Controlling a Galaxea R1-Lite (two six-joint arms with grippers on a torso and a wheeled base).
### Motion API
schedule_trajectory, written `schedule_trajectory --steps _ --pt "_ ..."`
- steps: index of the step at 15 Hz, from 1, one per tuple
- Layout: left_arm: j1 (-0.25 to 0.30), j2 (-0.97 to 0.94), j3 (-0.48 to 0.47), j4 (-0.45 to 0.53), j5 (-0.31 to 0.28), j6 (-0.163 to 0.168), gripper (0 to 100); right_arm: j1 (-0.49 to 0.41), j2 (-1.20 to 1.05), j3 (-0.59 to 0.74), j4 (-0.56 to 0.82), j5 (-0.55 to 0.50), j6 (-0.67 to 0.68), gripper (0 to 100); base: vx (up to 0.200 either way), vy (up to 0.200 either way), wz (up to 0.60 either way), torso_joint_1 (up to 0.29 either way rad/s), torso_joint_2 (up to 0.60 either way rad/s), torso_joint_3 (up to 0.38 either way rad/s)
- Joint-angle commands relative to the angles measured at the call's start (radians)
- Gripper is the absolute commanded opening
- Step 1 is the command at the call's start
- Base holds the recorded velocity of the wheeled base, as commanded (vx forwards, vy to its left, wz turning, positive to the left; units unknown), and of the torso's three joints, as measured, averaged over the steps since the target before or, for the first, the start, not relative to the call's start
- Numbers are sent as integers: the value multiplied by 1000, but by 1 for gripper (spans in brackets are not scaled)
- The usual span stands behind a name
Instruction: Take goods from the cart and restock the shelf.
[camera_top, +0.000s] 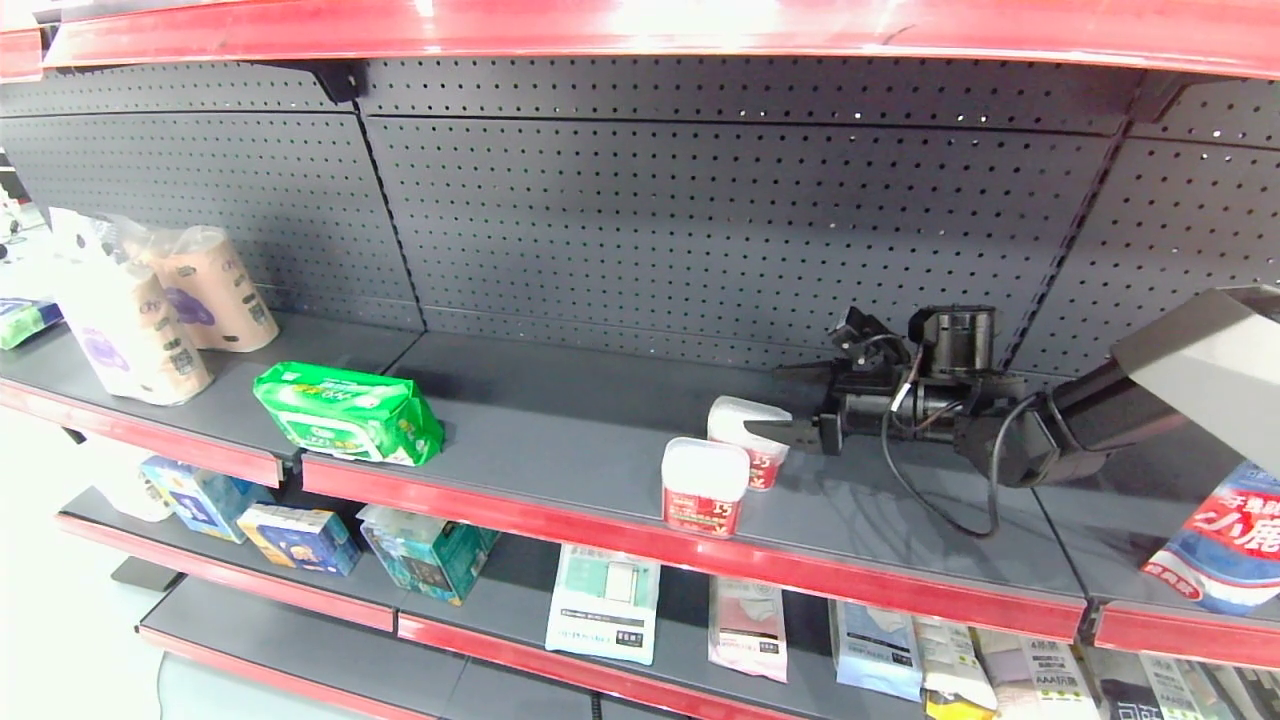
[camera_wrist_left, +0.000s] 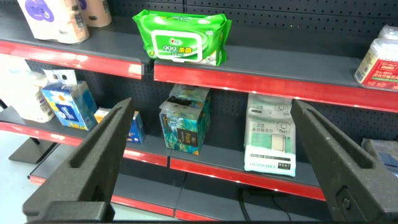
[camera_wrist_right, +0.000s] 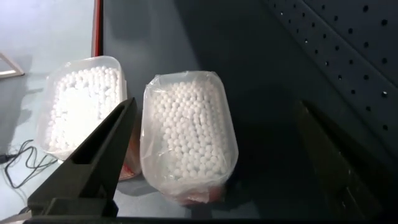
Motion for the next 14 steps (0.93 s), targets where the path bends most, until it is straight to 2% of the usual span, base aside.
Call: schedule_trajectory --steps 1,5,7,11,14 --pt "0 -2 0 0 0 1 100 -1 -45 23 -1 -13 2 100 0 0 0 0 0 0" --pt "0 0 0 0 0 1 100 12 -160 106 -1 -136 114 100 0 0 0 0 0 0" --pt "0 0 0 0 0 0 100 19 -223 158 -1 -179 118 100 0 0 0 0 0 0" --pt "0 0 0 0 0 0 100 85 -449 279 -1 -417 250 100 0 0 0 0 0 0" --pt "0 0 0 0 0 0 100 85 -627 417 -1 -463 266 100 0 0 0 0 0 0"
